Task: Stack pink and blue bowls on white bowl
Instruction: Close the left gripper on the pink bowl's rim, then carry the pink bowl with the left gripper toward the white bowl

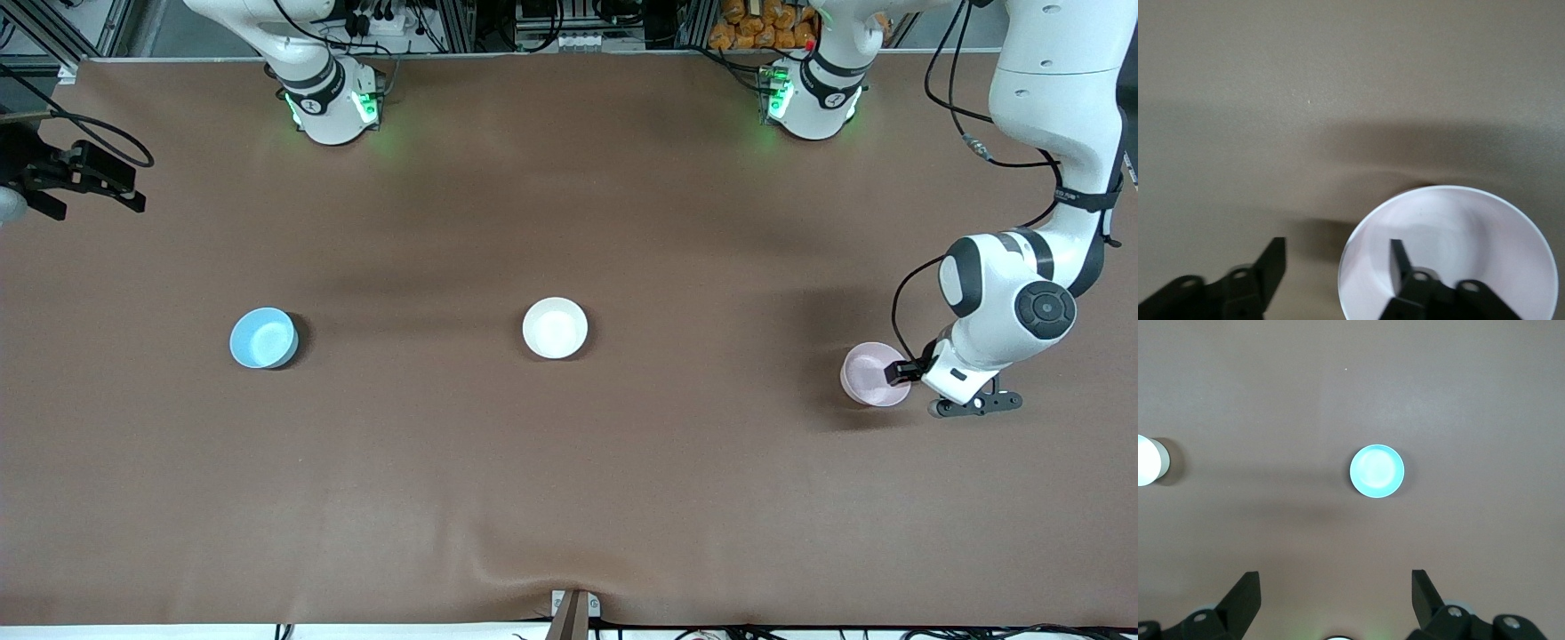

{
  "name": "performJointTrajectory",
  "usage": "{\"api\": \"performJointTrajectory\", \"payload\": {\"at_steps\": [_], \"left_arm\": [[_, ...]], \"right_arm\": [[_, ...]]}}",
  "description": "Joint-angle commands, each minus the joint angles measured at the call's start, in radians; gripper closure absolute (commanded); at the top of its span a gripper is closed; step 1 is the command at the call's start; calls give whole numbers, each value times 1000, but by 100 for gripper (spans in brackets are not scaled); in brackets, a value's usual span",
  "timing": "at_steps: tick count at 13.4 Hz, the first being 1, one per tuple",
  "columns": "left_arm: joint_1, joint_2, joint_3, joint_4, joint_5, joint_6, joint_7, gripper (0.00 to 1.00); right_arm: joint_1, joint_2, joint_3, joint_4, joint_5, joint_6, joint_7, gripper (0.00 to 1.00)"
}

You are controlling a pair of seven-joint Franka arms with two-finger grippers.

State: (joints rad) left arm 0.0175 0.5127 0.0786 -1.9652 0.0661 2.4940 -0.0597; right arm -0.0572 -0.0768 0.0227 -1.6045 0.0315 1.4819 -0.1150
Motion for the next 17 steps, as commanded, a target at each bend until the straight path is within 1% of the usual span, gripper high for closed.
{"api": "performJointTrajectory", "payload": {"at_steps": [1,2,5,7,9,12,14,15,17], "left_arm": [[2,29,-19,5,-17,8,-6,100],[2,29,-23,8,-35,8,-5,100],[-4,12,-26,12,-37,3,4,100],[-2,-6,-90,20,-49,-1,-12,100],[-5,-13,-156,52,-109,-10,-17,100],[-7,-34,-272,106,-172,-52,-57,100],[-17,-33,-342,161,-172,-85,-87,100],[-33,-28,-371,179,-172,-92,-113,100],[-97,-19,-391,225,-172,-93,-161,100]], "right_arm": [[-16,5,10,14,14,-9,-8,0],[-15,5,10,14,14,-9,-8,0],[-16,5,10,14,14,-9,-8,0],[-18,5,10,14,14,-11,-8,0],[-18,5,10,14,14,-9,-8,0],[-18,5,10,14,14,-9,-8,0],[-18,5,10,14,14,-9,-8,0],[-18,5,10,14,14,-11,-8,0],[-16,5,10,14,14,-9,-8,0]]}}
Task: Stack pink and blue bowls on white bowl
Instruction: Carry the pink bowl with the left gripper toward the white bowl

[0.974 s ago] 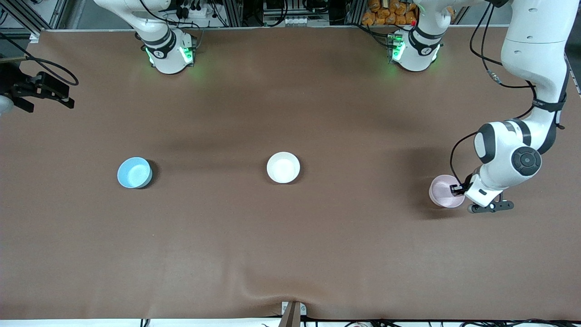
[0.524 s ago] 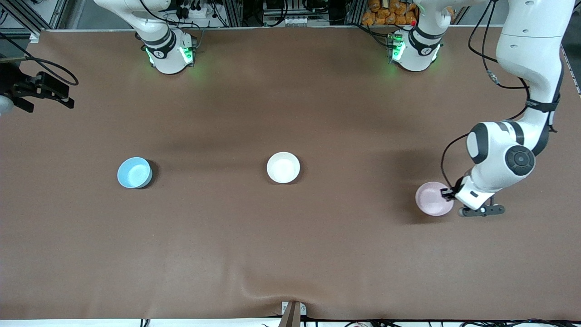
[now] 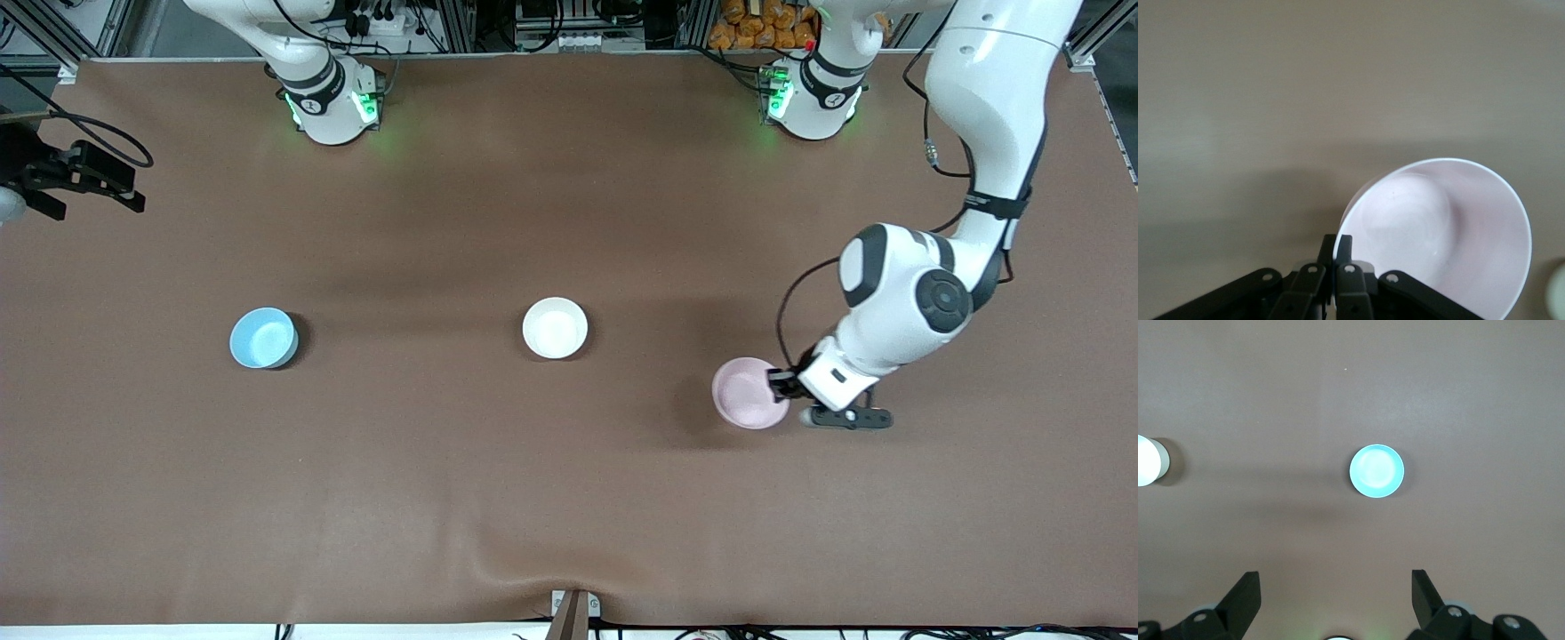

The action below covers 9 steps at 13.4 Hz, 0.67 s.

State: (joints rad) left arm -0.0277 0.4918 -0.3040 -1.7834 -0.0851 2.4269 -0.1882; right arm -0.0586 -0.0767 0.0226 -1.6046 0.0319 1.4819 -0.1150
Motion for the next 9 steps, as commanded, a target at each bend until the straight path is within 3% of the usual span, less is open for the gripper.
{"api": "performJointTrajectory", "payload": {"at_steps": [1,7,9], "left_arm": [[-99,10,-7,65,-21,-26,-66,100],[-316,80,-1,205,-10,-29,-364,100],[-392,144,2,270,-10,-29,-436,100]], "right_arm": [[-15,5,10,14,14,-9,-8,0],[-15,6,10,14,14,-9,-6,0],[-17,6,10,14,14,-9,-8,0]]}}
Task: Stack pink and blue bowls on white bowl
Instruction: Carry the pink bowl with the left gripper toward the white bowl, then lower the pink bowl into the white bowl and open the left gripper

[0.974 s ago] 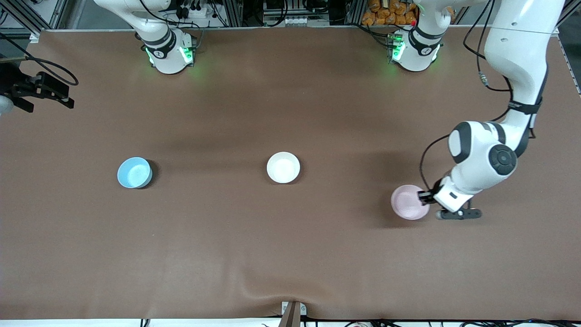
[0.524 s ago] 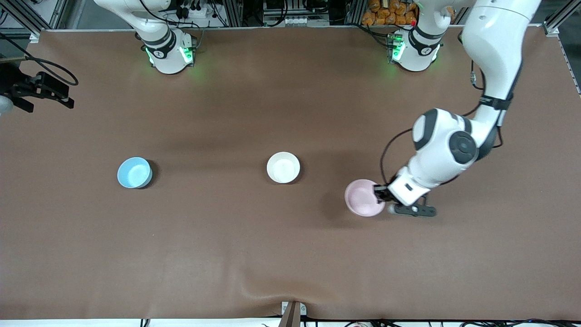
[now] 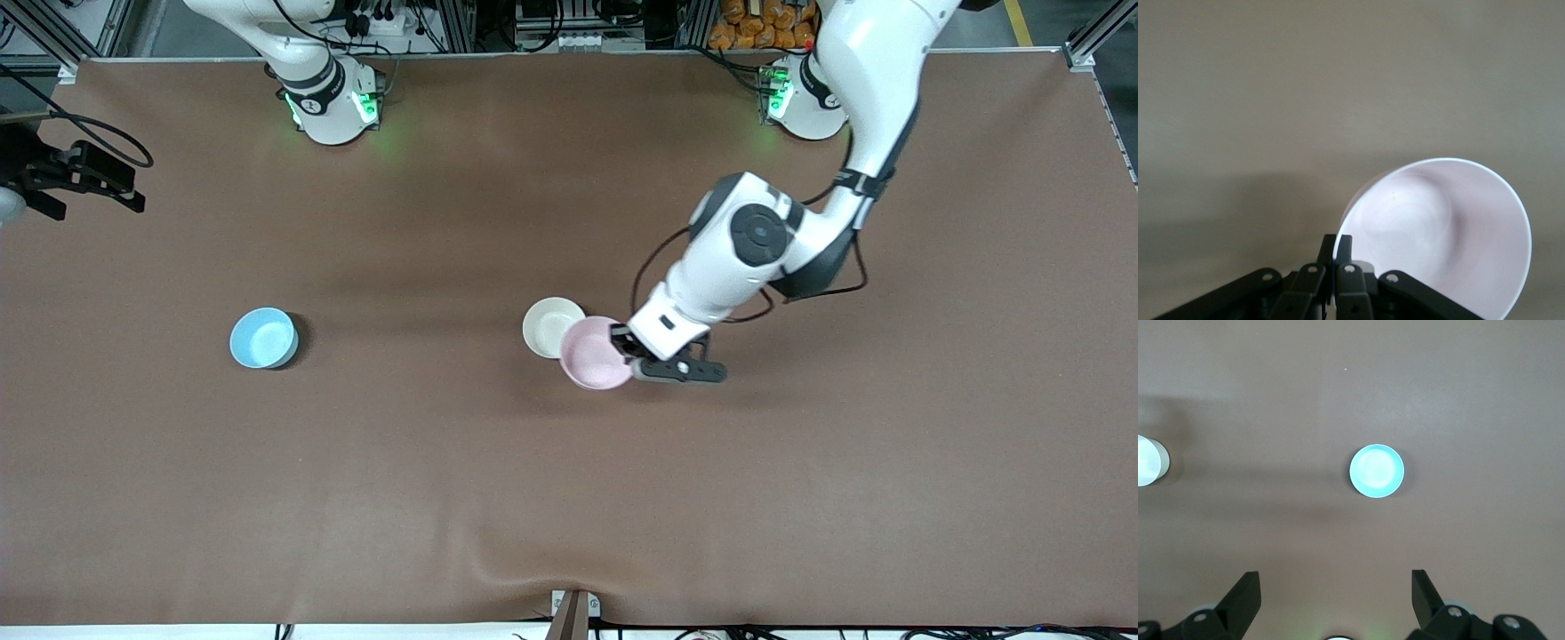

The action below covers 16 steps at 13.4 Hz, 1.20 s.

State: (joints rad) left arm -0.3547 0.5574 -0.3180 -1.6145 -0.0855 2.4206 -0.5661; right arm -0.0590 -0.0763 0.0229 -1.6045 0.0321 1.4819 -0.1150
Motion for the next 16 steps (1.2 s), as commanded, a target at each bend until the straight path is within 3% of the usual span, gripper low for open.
{"api": "performJointTrajectory", "payload": {"at_steps": [1,6,16], "left_arm": [[-107,101,22,114,-8,-23,-108,100],[-130,108,39,36,10,-78,-141,100],[-167,170,42,38,29,-71,-163,100]], "right_arm": [[-16,6,9,14,14,-9,-6,0],[-15,6,9,15,14,-8,-6,0],[-18,6,9,14,14,-8,-6,0]]}}
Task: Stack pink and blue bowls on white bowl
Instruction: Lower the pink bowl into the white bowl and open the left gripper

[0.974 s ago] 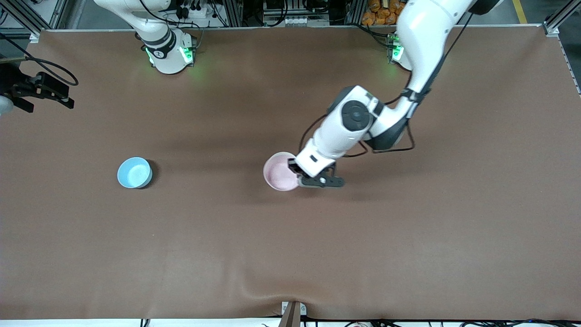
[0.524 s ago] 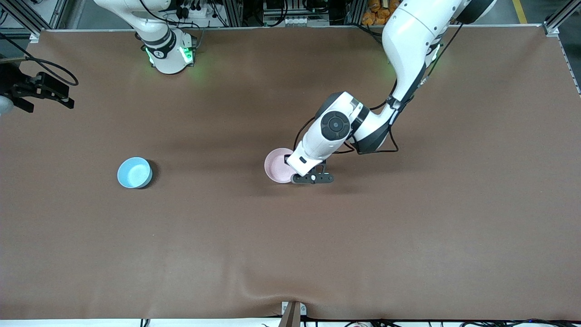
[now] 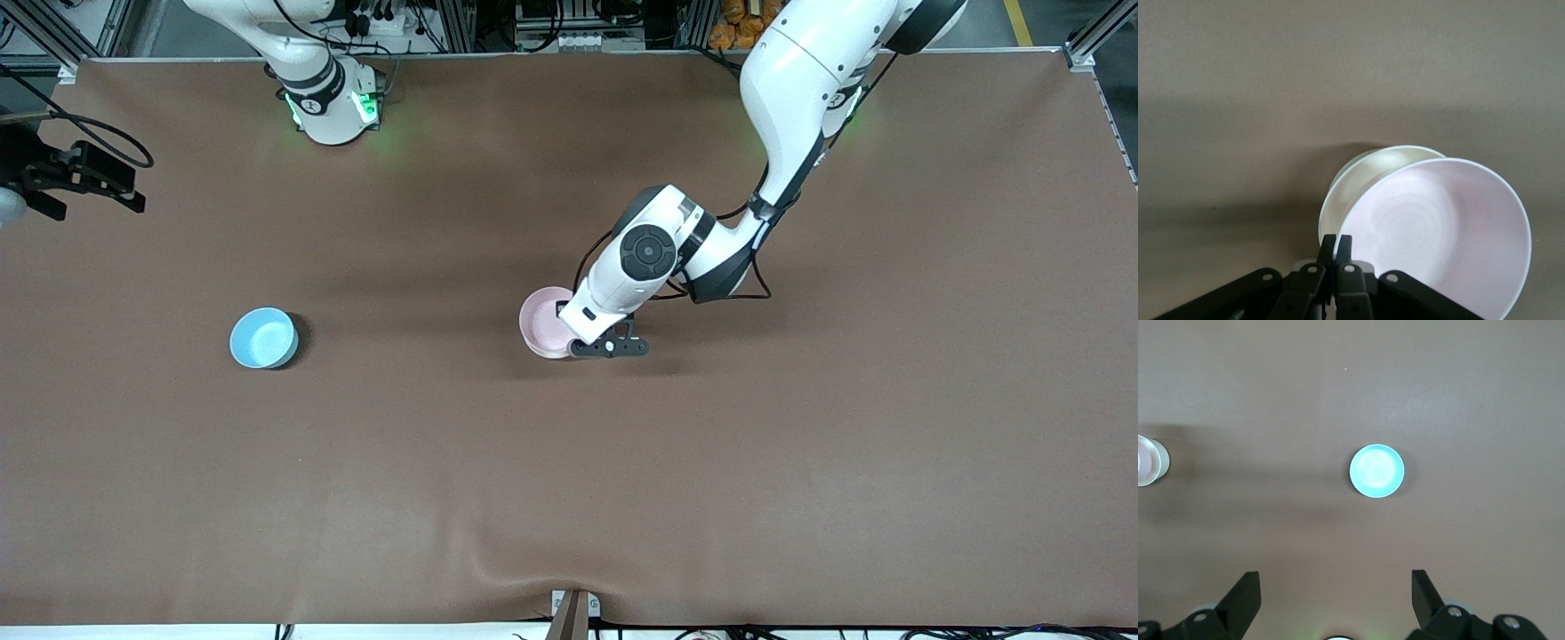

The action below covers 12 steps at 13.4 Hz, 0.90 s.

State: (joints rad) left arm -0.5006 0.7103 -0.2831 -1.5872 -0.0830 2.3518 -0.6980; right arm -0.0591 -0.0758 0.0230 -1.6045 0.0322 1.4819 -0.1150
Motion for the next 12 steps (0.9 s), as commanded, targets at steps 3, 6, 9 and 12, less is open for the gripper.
{"api": "performJointTrajectory", "payload": {"at_steps": [3,6,9,12], "left_arm": [[-21,20,18,10,37,-2,-34,100],[-23,20,18,19,32,0,-57,0],[-18,-41,38,47,84,-44,-92,0],[55,-208,68,62,175,-230,-83,0]], "right_arm": [[-7,13,9,14,14,-9,-6,0],[-16,16,9,15,14,-9,-6,0],[-24,37,8,18,14,1,-9,0],[-37,124,8,28,-23,3,-11,0]]}}
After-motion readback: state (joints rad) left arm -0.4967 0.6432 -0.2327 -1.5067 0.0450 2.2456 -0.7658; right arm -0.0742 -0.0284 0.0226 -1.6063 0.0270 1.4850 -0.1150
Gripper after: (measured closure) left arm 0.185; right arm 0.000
